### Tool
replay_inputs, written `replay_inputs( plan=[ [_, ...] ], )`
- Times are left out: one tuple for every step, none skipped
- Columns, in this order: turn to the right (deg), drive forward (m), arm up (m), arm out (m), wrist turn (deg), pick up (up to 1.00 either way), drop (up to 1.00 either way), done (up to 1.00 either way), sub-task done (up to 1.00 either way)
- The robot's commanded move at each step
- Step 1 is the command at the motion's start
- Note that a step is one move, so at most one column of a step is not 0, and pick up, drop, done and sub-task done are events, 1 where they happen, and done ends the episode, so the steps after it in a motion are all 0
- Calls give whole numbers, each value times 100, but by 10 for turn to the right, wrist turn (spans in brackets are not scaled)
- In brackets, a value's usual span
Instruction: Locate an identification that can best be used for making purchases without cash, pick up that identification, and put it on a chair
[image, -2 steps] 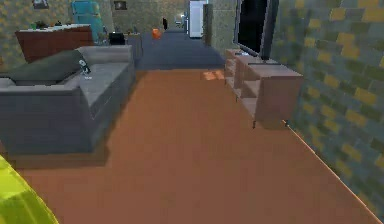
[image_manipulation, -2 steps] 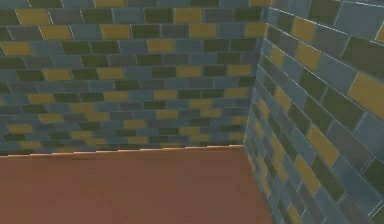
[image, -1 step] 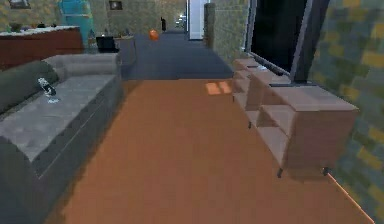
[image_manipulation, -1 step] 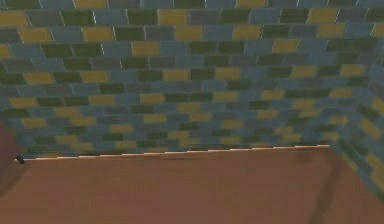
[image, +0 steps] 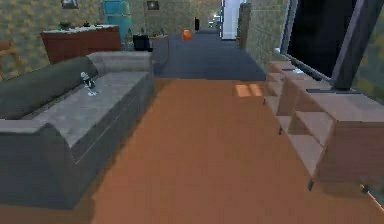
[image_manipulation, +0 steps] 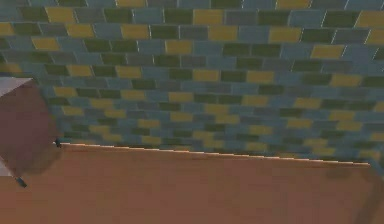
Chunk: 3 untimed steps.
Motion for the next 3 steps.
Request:
replay_inputs(
  plan=[
    [0, 100, 0, 0, 0, 0, 0, 0, 0],
    [-30, 0, 0, 0, 0, 0, 0, 0, 0],
    [0, 100, 0, 0, 0, 0, 0, 0, 0]
  ],
)
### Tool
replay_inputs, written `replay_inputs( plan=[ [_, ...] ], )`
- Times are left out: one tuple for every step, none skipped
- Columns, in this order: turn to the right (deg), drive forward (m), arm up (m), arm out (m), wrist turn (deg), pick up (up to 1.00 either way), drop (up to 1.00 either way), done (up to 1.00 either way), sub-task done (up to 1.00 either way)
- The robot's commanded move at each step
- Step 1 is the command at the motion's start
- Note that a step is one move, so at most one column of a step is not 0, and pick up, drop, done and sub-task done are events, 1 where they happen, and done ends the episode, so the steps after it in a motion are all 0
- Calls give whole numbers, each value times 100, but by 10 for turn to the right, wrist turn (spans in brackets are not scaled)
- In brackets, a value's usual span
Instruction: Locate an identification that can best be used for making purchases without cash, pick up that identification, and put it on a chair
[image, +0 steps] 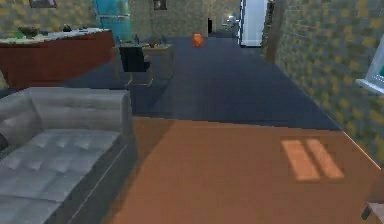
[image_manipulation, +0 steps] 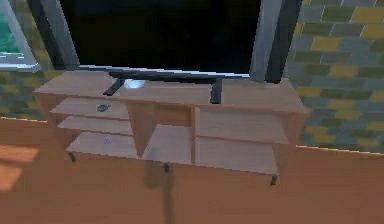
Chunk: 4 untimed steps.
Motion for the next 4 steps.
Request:
replay_inputs(
  plan=[
    [0, 100, 0, 0, 0, 0, 0, 0, 0],
    [0, 90, 0, 0, 0, 0, 0, 0, 0],
    [-360, 0, 0, 0, 0, 0, 0, 0, 0],
    [0, 45, 0, 0, 0, 0, 0, 0, 0]
  ],
)
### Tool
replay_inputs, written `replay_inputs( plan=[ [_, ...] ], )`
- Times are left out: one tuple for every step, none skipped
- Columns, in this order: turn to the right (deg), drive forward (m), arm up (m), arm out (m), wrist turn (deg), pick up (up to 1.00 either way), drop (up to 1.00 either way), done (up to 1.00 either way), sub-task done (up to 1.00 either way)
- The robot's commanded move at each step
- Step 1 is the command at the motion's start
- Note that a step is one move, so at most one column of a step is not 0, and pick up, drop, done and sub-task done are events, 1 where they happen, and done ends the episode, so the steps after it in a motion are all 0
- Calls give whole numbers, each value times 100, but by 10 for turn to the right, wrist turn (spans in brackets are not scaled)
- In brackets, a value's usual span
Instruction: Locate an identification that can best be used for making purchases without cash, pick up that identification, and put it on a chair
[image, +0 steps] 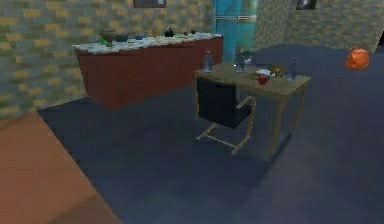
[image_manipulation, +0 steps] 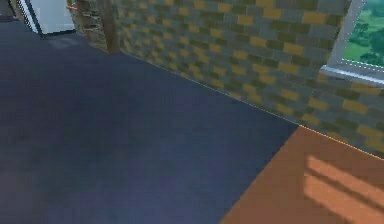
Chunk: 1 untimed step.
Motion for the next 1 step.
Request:
replay_inputs(
  plan=[
    [-150, 0, 0, 0, 0, 0, 0, 0, 0]
  ],
)
